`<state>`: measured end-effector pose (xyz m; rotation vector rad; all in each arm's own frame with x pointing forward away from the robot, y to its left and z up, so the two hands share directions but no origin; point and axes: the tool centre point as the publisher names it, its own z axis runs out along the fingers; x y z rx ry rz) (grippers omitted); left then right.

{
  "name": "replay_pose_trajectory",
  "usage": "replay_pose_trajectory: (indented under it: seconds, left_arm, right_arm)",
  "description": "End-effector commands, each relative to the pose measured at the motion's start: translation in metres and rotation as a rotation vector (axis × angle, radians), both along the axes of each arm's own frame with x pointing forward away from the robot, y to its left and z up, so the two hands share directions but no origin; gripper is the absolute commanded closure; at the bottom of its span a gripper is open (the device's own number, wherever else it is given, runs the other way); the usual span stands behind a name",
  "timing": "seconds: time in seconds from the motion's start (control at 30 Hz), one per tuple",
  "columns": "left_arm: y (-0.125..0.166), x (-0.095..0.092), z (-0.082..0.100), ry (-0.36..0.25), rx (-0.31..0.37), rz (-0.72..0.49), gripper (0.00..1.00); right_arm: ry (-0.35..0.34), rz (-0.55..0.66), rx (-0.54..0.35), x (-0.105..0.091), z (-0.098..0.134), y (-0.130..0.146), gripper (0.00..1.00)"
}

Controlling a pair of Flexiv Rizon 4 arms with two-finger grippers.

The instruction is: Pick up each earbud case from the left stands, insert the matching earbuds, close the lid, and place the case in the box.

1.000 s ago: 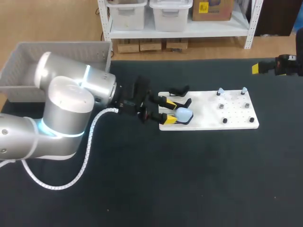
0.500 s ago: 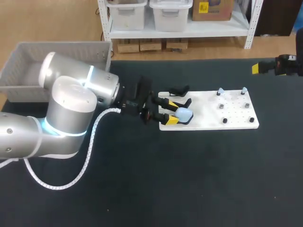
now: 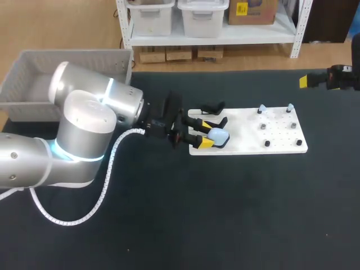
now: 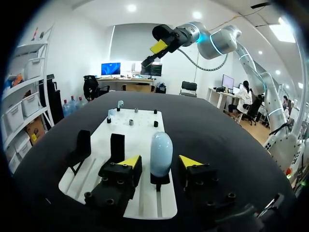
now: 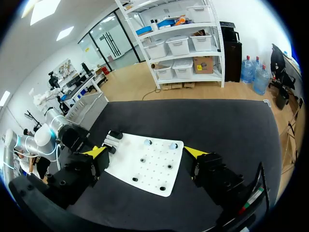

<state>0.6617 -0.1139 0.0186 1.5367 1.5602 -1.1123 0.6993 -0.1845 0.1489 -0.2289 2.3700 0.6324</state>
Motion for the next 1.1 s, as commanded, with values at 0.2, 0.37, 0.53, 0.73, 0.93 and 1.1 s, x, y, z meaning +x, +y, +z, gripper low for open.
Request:
replay_pose_trajectory:
  seconds: [0.2, 0.37, 0.53, 0.73, 0.93, 1.1]
  left_arm:
    - [-0.0035, 0.003, -0.0024, 0.006, 0.007, -0.01, 0.52]
    - [-0.0056, 0.0034, -0.0021, 0.005, 0.006, -0.017, 0.52]
    - [-0.0071, 0.0037, -0.0024, 0.006, 0.005, -0.022, 0.54]
    - [-0.0079, 0.0035, -0.0032, 0.009, 0.005, -0.027, 0.56]
    - [-0.009, 0.0019, -0.0038, 0.01, 0.005, -0.034, 0.66]
    - [-0.0087, -0.0005, -0.0039, 0.009, 0.003, -0.036, 0.85]
  right_arm:
    - [0.001, -0.001, -0.001, -0.0002, 0.0004, 0.0001, 0.0]
    - [0.001, -0.001, -0.001, -0.0002, 0.0004, 0.0001, 0.0]
    - [0.001, -0.001, -0.001, -0.0002, 0.0004, 0.0001, 0.0]
    - [0.001, -0.001, -0.001, -0.0002, 0.0004, 0.0001, 0.0]
    - [0.001, -0.001, -0.001, -0.0002, 0.0004, 0.0001, 0.0]
    - [0.001, -0.001, -0.001, -0.0002, 0.0004, 0.0001, 0.0]
